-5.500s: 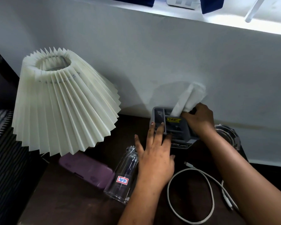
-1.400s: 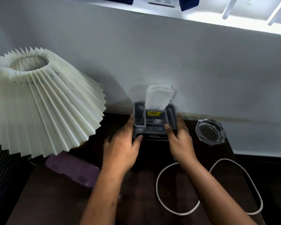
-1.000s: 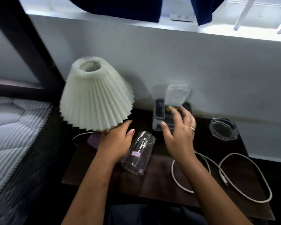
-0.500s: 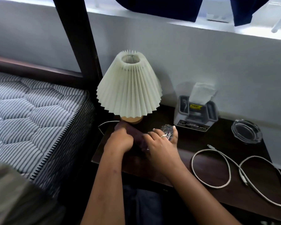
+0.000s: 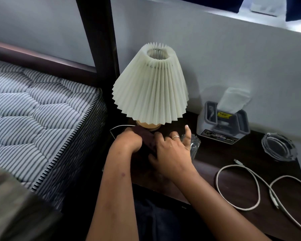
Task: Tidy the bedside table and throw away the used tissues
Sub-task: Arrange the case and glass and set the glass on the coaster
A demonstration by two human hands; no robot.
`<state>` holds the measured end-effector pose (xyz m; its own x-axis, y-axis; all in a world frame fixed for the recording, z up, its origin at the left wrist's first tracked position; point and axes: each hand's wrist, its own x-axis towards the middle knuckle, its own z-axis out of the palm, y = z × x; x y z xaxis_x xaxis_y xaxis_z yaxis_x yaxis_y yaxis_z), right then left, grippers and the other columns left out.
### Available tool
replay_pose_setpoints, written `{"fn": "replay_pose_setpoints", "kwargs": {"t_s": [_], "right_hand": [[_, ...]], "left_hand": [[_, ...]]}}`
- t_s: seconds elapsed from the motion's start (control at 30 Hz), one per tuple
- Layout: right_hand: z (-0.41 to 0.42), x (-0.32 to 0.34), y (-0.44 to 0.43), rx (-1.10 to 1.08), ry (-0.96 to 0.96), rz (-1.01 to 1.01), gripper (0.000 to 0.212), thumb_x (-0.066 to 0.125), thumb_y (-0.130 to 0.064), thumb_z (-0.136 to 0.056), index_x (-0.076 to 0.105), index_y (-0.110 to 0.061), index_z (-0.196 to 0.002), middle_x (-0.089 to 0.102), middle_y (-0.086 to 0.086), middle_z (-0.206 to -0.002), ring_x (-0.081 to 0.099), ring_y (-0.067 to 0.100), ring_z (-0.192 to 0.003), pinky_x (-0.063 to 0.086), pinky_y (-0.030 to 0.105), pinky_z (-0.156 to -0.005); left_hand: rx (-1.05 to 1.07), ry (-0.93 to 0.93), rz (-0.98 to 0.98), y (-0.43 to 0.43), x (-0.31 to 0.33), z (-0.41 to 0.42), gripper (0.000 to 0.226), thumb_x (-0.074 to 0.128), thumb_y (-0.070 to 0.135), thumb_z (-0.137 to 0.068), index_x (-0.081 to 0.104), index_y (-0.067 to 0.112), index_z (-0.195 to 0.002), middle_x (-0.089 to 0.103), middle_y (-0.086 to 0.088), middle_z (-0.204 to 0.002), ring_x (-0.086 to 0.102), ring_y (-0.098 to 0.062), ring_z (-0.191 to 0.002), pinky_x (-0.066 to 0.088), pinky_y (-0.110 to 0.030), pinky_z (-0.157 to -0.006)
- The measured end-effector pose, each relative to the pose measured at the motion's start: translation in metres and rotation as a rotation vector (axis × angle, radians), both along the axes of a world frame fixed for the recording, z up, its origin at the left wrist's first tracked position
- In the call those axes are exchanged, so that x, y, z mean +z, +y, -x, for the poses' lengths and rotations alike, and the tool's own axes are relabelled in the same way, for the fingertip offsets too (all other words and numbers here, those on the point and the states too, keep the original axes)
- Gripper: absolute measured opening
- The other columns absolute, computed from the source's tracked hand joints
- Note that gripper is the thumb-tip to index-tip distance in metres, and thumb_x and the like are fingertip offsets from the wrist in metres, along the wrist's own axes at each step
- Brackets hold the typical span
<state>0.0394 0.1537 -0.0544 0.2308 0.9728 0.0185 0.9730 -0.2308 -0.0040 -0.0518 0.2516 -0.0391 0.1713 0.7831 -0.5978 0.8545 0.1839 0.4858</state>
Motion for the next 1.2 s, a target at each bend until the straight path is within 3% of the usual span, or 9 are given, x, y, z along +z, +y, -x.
{"fn": "replay_pose_setpoints", "kwargs": {"t_s": [0.1,0.23,0.37,0.53,0.67,0.83,0.93,1.07,1.2], "right_hand": [[0.003,0.008,-0.005,-0.010,0.027,-0.080,0.045,0.036,-0.053,-0.085,0.048,-0.014,-0.105,0.066,0.009,-0.086,0.048,0.031,-0.113,-0.023,0.053,-0.106],[0.002,0.016,-0.017,-0.156,0.188,-0.162,0.039,0.029,-0.055,-0.089,0.049,-0.022,-0.086,0.064,0.000,-0.079,0.051,0.024,-0.105,-0.008,0.050,-0.111],[-0.017,0.025,-0.028,-0.372,0.399,-0.199,0.033,0.031,-0.052,-0.092,0.054,-0.028,-0.090,0.066,-0.001,-0.093,0.050,0.022,-0.108,0.009,0.048,-0.110],[-0.045,0.031,-0.040,-0.566,0.775,-0.275,0.046,0.031,-0.059,-0.090,0.058,-0.022,-0.093,0.065,0.003,-0.092,0.058,0.027,-0.095,0.043,0.043,-0.090],[-0.063,0.025,-0.042,-0.776,1.075,-0.341,0.050,0.035,-0.066,-0.082,0.066,-0.027,-0.085,0.070,0.008,-0.092,0.066,0.028,-0.086,0.053,0.050,-0.085],[-0.067,0.016,-0.053,-0.843,1.527,-0.273,0.031,0.040,-0.036,-0.098,0.059,-0.012,-0.091,0.064,0.008,-0.077,0.063,0.015,-0.058,0.052,0.024,-0.048],[-0.067,0.009,-0.057,-0.793,1.763,-0.342,0.023,0.047,-0.022,-0.096,0.052,-0.008,-0.113,0.065,0.010,-0.091,0.065,0.019,-0.066,0.056,0.023,-0.051],[-0.073,0.004,-0.052,-0.712,1.829,-0.399,0.032,0.050,-0.010,-0.094,0.045,-0.015,-0.125,0.065,0.008,-0.099,0.064,0.020,-0.072,0.058,0.025,-0.062],[-0.079,0.009,-0.038,-0.698,1.767,-0.459,0.029,0.048,-0.006,-0.095,0.046,-0.022,-0.120,0.064,0.004,-0.098,0.063,0.016,-0.074,0.056,0.021,-0.056]], "left_hand": [[0.094,-0.080,-0.041,0.001,0.004,0.006,0.048,0.041,0.015,-0.091,0.036,0.013,-0.139,0.045,-0.020,-0.135,0.046,-0.037,-0.119,0.040,-0.038,-0.094],[0.117,-0.189,-0.073,-0.005,0.007,0.006,0.042,0.044,0.025,-0.091,0.046,0.019,-0.133,0.052,-0.015,-0.128,0.052,-0.034,-0.112,0.043,-0.038,-0.091],[0.065,-0.256,-0.020,-0.013,0.013,-0.004,0.042,0.037,0.030,-0.095,0.043,0.022,-0.136,0.047,-0.013,-0.135,0.048,-0.032,-0.117,0.042,-0.043,-0.099],[-0.058,-0.269,-0.008,-0.024,0.016,-0.020,0.045,0.034,0.036,-0.097,0.039,0.013,-0.136,0.045,-0.016,-0.137,0.045,-0.033,-0.122,0.037,-0.039,-0.102],[-0.215,-0.308,0.049,-0.034,0.015,-0.035,0.052,0.045,0.038,-0.093,0.035,0.017,-0.139,0.048,-0.008,-0.137,0.046,-0.027,-0.124,0.035,-0.031,-0.101],[-0.356,-0.294,-0.034,-0.049,0.012,-0.056,0.084,0.055,0.030,-0.089,-0.006,0.031,-0.147,0.046,-0.012,-0.139,0.048,-0.029,-0.123,0.040,-0.035,-0.100],[-0.389,-0.295,-0.085,-0.050,0.009,-0.063,0.079,0.051,0.028,-0.091,-0.005,0.034,-0.147,0.041,-0.013,-0.144,0.043,-0.029,-0.127,0.036,-0.038,-0.103],[-0.447,-0.242,-0.097,-0.050,0.002,-0.066,0.074,0.050,0.031,-0.091,0.003,0.032,-0.148,0.028,-0.009,-0.152,0.032,-0.028,-0.136,0.030,-0.037,-0.109],[-0.491,-0.142,-0.054,-0.051,-0.010,-0.069,0.083,0.056,0.034,-0.086,0.000,0.035,-0.147,0.019,-0.009,-0.154,0.031,-0.032,-0.135,0.031,-0.045,-0.109]]}}
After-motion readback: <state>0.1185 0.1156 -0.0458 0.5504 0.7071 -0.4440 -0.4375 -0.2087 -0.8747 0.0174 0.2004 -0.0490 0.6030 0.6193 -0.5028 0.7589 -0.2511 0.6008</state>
